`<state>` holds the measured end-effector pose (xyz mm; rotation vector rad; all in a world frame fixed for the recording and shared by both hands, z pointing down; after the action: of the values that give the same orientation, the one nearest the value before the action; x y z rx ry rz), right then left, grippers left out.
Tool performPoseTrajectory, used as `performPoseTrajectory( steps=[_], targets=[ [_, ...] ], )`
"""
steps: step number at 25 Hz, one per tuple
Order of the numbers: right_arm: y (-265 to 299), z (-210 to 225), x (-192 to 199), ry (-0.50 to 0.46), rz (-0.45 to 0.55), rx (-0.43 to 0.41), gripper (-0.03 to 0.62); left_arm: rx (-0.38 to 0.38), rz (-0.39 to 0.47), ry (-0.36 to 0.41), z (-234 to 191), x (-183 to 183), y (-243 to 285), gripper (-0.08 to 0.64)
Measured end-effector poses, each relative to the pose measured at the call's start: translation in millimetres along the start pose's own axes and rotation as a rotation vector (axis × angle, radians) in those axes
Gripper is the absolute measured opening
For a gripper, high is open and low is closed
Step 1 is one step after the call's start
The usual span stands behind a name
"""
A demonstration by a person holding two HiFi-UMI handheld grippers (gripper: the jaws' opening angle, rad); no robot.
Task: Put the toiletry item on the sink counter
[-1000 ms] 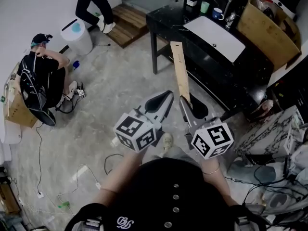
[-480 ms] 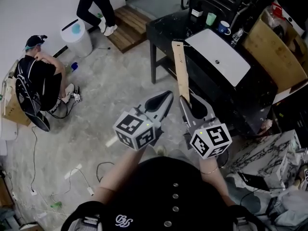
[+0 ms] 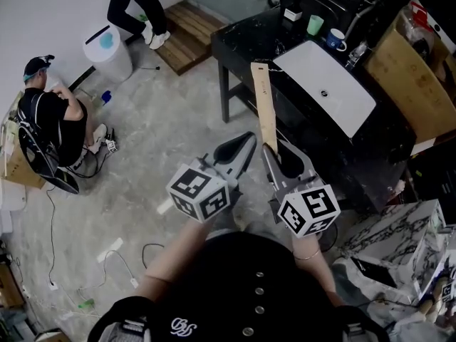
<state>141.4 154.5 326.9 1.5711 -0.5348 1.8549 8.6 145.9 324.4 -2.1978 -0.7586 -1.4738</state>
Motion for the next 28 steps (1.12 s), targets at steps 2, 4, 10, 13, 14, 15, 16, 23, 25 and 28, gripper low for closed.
performPoseTrajectory(
  steps=[2, 4, 10, 13, 14, 15, 16, 23, 25, 28],
  targets=[
    [12, 10, 1, 0.015, 0.004, 0.003, 0.087, -0.002, 0.001, -0.008, -11, 1, 11, 0.017],
    [26, 21, -1, 0.024, 0.012, 0.014, 0.089, 0.001, -0.005, -0.02, -26, -1, 24, 0.017],
    [74, 55, -9, 0.043, 0.019, 0.058, 0.088, 0.04, -0.034, -0.033, -72, -15, 70, 0.017],
    [99, 73, -15, 0.058, 0.038, 0.085, 0.087, 0.068, -0.049, -0.033, -97, -24, 93, 0.017],
    [108, 79, -17, 0.063, 0.044, 0.096, 0.087, 0.076, -0.056, -0.033, -106, -27, 100, 0.017],
    [118, 85, -18, 0.069, 0.048, 0.108, 0.087, 0.084, -0.062, -0.034, -116, -30, 107, 0.017],
    [127, 90, -20, 0.073, 0.049, 0.12, 0.087, 0.089, -0.068, -0.038, -125, -34, 114, 0.017],
    [186, 117, -38, 0.077, 0.034, 0.188, 0.088, 0.128, -0.095, -0.054, -182, -62, 159, 0.017],
    [201, 126, -40, 0.083, 0.026, 0.206, 0.088, 0.139, -0.105, -0.057, -195, -68, 169, 0.017],
    [227, 136, -43, 0.091, 0.015, 0.225, 0.087, 0.156, -0.118, -0.062, -218, -76, 182, 0.017]
  ],
)
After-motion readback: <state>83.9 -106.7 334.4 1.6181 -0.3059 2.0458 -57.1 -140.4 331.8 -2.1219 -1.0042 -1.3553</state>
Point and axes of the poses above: the fingertips, and each gripper's own axes: y forward along the fingers, z to its right, x out of its underside, the point moved 7 cm from there along -y, backward along the fingers, and after that the axes turned 1 degree about z, right-handed, at the moved point
